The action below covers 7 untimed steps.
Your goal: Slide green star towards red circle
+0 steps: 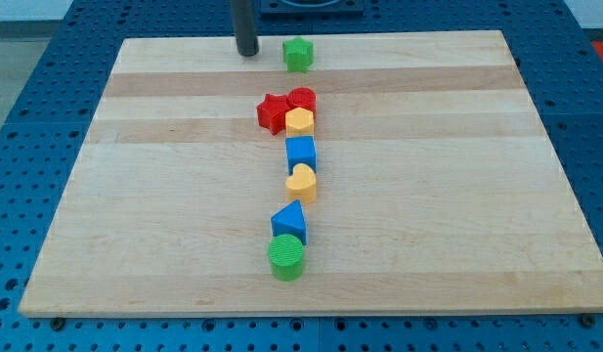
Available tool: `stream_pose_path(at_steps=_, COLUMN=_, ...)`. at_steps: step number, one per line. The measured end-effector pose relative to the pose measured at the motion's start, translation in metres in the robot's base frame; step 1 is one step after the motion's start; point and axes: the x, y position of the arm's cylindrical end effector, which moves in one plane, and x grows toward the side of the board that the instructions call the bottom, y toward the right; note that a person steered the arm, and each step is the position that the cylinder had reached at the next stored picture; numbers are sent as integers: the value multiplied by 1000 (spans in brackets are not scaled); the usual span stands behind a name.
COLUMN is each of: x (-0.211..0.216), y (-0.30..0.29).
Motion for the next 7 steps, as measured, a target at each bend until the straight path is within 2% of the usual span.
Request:
stream_pose_path(at_steps=2, x=-9, y=89)
stream_pose_path(at_steps=4, x=-12, y=125)
stream_pose_path(at_steps=5, x=-15, y=113)
stream_pose_path(at_steps=7, x=-15, y=37)
